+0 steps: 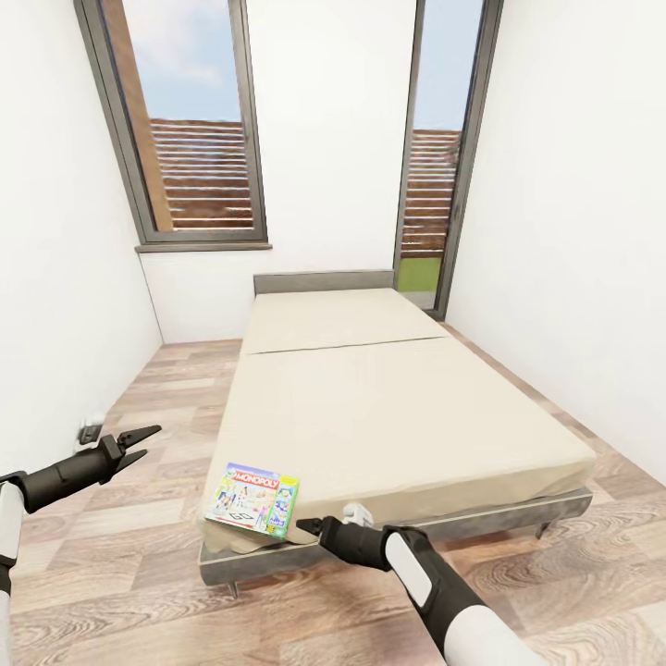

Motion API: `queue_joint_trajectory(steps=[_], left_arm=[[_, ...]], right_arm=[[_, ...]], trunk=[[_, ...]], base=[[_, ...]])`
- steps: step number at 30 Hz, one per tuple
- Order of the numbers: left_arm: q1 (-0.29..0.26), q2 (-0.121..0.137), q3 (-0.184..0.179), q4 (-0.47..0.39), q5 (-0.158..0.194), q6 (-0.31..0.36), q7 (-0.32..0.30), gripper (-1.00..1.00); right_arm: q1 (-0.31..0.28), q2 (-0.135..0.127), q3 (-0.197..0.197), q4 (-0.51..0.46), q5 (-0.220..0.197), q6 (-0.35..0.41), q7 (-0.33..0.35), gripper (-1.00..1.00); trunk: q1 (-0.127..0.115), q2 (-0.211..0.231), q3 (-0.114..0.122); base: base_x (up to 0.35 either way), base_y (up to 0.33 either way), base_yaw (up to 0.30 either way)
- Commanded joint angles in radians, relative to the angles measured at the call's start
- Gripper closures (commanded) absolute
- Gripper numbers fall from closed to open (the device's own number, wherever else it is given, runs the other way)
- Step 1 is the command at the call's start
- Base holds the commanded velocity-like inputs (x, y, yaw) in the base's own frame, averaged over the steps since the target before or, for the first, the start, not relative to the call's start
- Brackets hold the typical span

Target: Put all the toys in the child's room - the three board games (two on the bed and one on the table), the two jigsaw puzzles on the table, and the tennis ball on the table - inside the toy box on the table in the child's room.

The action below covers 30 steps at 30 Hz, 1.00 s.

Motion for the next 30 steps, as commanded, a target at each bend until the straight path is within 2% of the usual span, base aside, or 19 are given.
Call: queue_joint_trajectory(steps=[1, 12, 19, 23, 30], left_arm=[[-0.001, 0.000, 0.001, 0.000, 0.002, 0.005, -0.001, -1.00], [-0.001, -0.003, 0.000, 0.000, 0.000, 0.004, 0.000, -1.00], [-0.001, -0.005, -0.001, 0.000, -0.001, 0.004, 0.002, -1.00], [-0.001, -0.005, -0.001, 0.000, -0.001, 0.004, 0.002, -1.00], [-0.001, -0.006, -0.001, 0.000, -0.001, 0.004, 0.002, -1.00]], right_arm=[[-0.001, 0.000, 0.001, -0.005, -0.002, 0.004, 0.002, -1.00], [-0.003, 0.000, -0.001, -0.031, -0.011, -0.006, 0.001, -1.00], [-0.003, 0.000, -0.002, -0.026, -0.014, -0.086, 0.001, -1.00], [-0.003, 0.000, -0.002, -0.024, -0.015, -0.093, -0.001, -1.00], [-0.003, 0.000, 0.000, -0.022, -0.016, -0.072, -0.002, -1.00]], trunk=[[0.000, 0.000, -0.001], [0.000, 0.000, -0.001], [0.000, 0.000, -0.001], [0.000, 0.000, -0.001], [0.027, -0.049, -0.023]], base=[[0.000, 0.000, 0.000], [0.000, 0.000, 0.000], [0.000, 0.000, 0.000], [0.000, 0.000, 0.000], [0.000, 0.000, 0.000]])
